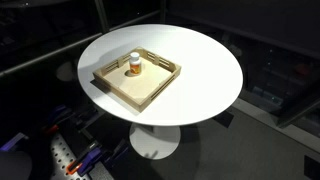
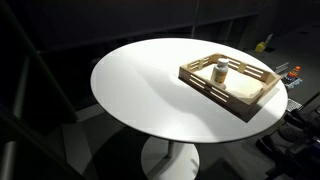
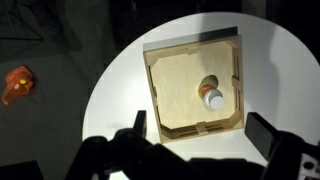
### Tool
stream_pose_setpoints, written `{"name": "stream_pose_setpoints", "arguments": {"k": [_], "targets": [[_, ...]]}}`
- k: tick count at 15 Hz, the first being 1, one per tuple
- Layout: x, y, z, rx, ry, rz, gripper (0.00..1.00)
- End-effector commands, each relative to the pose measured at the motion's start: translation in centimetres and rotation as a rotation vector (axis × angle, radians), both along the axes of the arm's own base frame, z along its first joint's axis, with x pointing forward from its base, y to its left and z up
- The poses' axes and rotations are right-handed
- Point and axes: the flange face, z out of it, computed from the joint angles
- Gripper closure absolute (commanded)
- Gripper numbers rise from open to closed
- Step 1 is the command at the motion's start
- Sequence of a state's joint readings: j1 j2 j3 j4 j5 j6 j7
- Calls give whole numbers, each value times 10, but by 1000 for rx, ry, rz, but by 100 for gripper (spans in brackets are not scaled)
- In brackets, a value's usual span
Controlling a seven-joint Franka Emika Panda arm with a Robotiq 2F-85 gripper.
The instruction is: Take the lid off the white bottle
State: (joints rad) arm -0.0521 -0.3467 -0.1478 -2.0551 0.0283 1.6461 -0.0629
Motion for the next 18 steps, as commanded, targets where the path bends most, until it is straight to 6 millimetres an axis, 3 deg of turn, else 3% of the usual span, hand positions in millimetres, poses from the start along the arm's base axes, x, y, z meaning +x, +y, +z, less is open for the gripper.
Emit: {"name": "stream_pose_setpoints", "arguments": {"k": [1,5,11,18], "targets": [[0,0,1,0,0,0,0],[3,2,0,-6,0,2,0],[22,21,-8,-70,-20,33,0],[49,44,-37,-102,-49,81,0]]}}
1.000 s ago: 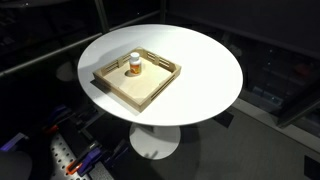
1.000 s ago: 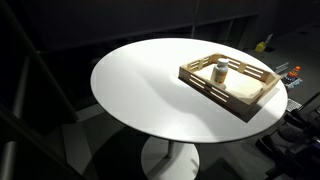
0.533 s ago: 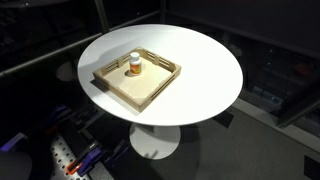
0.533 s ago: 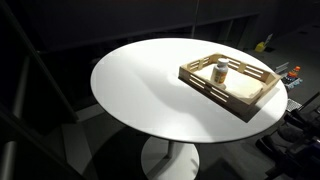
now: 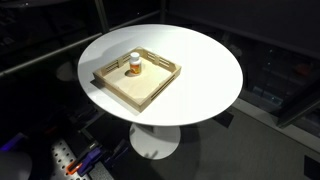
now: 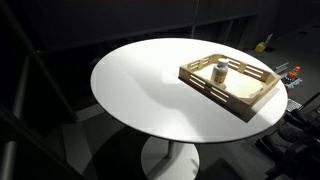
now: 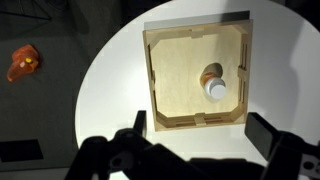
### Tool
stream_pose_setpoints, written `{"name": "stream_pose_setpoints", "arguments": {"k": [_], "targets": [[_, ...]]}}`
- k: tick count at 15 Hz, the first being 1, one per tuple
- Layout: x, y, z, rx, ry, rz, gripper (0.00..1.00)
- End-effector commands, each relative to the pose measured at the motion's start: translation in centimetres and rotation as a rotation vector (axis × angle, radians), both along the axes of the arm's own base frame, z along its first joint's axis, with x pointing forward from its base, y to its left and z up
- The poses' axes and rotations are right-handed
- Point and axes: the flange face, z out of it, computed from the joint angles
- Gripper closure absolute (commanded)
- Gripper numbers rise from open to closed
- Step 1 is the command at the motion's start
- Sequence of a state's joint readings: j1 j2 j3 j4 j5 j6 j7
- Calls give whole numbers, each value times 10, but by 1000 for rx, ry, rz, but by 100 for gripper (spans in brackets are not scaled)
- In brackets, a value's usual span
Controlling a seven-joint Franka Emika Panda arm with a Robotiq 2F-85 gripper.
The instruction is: Take the lid off the white bottle
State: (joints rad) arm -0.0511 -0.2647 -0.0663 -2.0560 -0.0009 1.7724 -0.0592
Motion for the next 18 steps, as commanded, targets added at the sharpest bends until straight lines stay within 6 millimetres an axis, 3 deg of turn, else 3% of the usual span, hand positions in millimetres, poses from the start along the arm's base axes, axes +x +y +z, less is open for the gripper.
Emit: {"name": "stream_pose_setpoints", "arguments": {"k": [1,18], "targets": [[16,13,-18,-45,-18,16,0],[78,94,-187,-86,61,34,0]]}}
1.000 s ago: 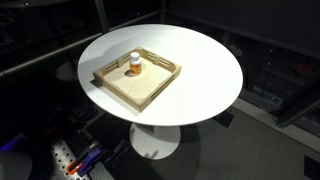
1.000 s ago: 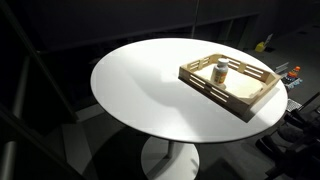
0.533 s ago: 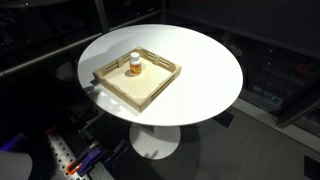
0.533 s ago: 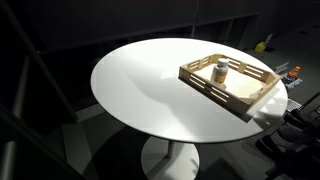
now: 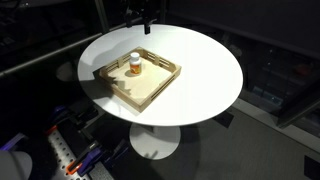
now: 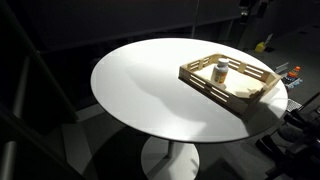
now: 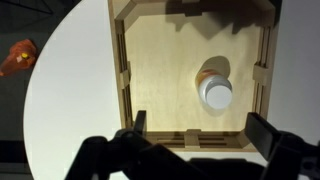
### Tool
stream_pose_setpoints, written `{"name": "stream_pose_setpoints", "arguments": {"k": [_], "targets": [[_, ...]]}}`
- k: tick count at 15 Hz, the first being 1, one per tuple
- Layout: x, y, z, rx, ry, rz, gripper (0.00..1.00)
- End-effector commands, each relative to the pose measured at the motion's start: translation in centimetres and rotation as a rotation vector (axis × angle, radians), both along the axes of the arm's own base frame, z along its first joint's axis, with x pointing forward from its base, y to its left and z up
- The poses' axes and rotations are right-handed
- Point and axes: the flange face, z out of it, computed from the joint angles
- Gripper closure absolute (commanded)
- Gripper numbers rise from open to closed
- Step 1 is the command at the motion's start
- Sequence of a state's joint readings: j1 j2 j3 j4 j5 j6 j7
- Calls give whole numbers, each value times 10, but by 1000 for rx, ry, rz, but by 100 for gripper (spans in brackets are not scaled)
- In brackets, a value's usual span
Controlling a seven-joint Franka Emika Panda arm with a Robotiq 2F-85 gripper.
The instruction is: Take the lid off the white bottle
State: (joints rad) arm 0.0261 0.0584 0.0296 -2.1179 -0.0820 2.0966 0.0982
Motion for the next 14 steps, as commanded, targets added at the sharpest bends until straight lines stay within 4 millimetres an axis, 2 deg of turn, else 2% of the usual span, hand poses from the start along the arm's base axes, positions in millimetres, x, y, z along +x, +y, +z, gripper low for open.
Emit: {"name": "stream_pose_setpoints", "arguments": {"k": [1,5,9,14], "targets": [[10,13,-29,5,5,-25,0],[17,25,-65,14,9,-22,0],[21,35,-93,39,11,-25,0],[22,40,-111,58,21,-37,0]]}}
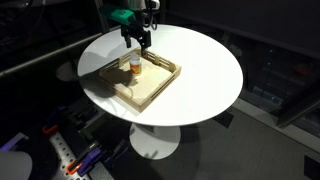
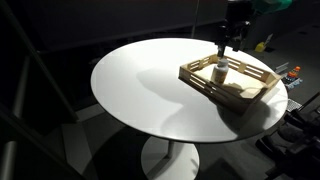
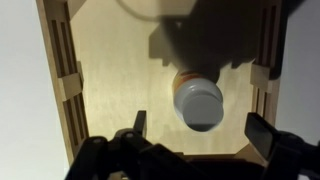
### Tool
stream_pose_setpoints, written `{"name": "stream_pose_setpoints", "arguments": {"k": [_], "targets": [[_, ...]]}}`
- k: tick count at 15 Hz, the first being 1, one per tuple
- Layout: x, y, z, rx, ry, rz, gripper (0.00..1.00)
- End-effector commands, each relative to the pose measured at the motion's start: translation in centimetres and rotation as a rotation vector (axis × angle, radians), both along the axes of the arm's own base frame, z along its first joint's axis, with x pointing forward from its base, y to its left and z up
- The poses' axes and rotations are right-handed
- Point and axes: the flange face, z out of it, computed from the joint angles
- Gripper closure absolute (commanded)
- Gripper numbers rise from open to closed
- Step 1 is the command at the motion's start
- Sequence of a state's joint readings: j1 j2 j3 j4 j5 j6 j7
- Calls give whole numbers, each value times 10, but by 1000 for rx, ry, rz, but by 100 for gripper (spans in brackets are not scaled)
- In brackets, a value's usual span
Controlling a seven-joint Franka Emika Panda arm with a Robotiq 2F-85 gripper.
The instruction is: Take the lid off the white bottle
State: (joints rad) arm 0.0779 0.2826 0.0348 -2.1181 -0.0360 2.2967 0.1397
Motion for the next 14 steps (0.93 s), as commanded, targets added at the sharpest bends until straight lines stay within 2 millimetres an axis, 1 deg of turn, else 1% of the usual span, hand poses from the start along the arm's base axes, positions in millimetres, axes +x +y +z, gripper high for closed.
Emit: {"name": "stream_pose_setpoints", "arguments": {"k": [1,8,10,11,12,13,14], "targets": [[4,5,-4,16,0,-33,0],[3,5,-6,9,15,-38,0],[3,5,-6,8,16,-38,7],[3,5,-6,7,15,-39,13],[3,5,-6,8,16,-39,12],[3,5,-6,8,16,-40,18],[3,5,-6,8,16,-40,15]]}}
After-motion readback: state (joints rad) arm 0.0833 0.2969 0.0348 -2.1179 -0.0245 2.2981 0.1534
